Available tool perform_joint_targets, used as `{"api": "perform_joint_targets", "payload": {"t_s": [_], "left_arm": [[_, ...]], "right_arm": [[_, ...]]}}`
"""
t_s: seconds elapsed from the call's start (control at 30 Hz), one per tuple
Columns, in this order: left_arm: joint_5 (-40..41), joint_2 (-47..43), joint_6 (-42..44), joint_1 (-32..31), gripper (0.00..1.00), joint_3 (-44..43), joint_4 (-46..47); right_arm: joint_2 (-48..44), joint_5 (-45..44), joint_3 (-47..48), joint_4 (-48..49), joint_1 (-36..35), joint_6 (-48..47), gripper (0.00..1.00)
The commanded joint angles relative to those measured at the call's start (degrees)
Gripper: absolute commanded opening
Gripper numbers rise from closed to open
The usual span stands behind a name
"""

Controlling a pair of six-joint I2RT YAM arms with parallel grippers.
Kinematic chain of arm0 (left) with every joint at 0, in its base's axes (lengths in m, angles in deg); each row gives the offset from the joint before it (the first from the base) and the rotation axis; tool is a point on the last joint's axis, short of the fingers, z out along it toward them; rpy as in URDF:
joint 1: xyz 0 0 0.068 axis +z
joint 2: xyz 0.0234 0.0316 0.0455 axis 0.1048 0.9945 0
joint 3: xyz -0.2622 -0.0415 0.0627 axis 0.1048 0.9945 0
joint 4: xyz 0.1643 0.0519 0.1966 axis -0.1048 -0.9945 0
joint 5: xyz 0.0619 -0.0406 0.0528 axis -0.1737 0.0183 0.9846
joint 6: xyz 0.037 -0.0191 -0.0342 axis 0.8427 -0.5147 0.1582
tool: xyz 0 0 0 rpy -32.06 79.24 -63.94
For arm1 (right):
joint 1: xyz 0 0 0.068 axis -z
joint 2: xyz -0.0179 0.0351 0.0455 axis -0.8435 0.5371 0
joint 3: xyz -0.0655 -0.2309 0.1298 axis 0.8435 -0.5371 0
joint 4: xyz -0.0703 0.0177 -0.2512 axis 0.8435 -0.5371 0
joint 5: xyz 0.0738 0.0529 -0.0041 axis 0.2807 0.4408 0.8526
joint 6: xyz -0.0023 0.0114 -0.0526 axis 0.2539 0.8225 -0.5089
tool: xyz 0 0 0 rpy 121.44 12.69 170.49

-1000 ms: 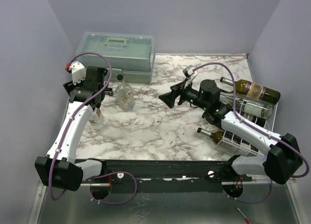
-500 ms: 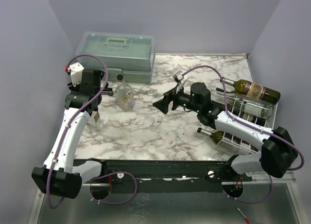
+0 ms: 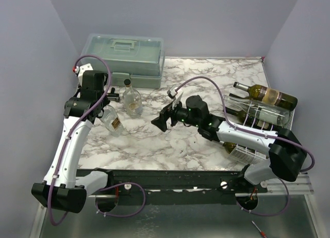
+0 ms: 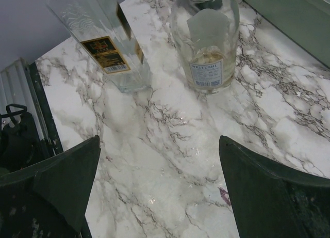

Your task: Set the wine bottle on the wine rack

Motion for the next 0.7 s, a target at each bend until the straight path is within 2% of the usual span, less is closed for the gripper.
{"api": "perform_joint_targets", "payload": {"t_s": [0.0, 0.1, 0.2, 0.4, 0.67], "left_arm": [[-11.3, -0.3, -4.9, 0.3, 0.00, -3.8, 3.2], [-18.1, 2.0, -6.7, 0.2, 0.00, -4.0, 4.8], [-22.2, 3.4, -8.4, 0.1, 0.00, -4.1, 6.0], [-25.5, 4.6, -11.4, 0.0, 0.00, -4.9, 6.6], [-30.9, 7.6, -12.9, -0.1, 0.00, -6.5, 7.3]], "right_arm": [[2.3, -6.9, 2.2, 3.2, -3.9, -2.0, 1.00], [3.7, -13.8, 2.8, 5.1, -5.8, -0.7, 1.00], [5.3, -16.4, 4.3, 6.4, -7.5, -1.9, 1.00], [9.0, -21.9, 6.8, 9.1, -11.1, -3.7, 1.00], [17.7, -29.4, 15.8, 6.8, -15.8, -8.5, 1.00]]}}
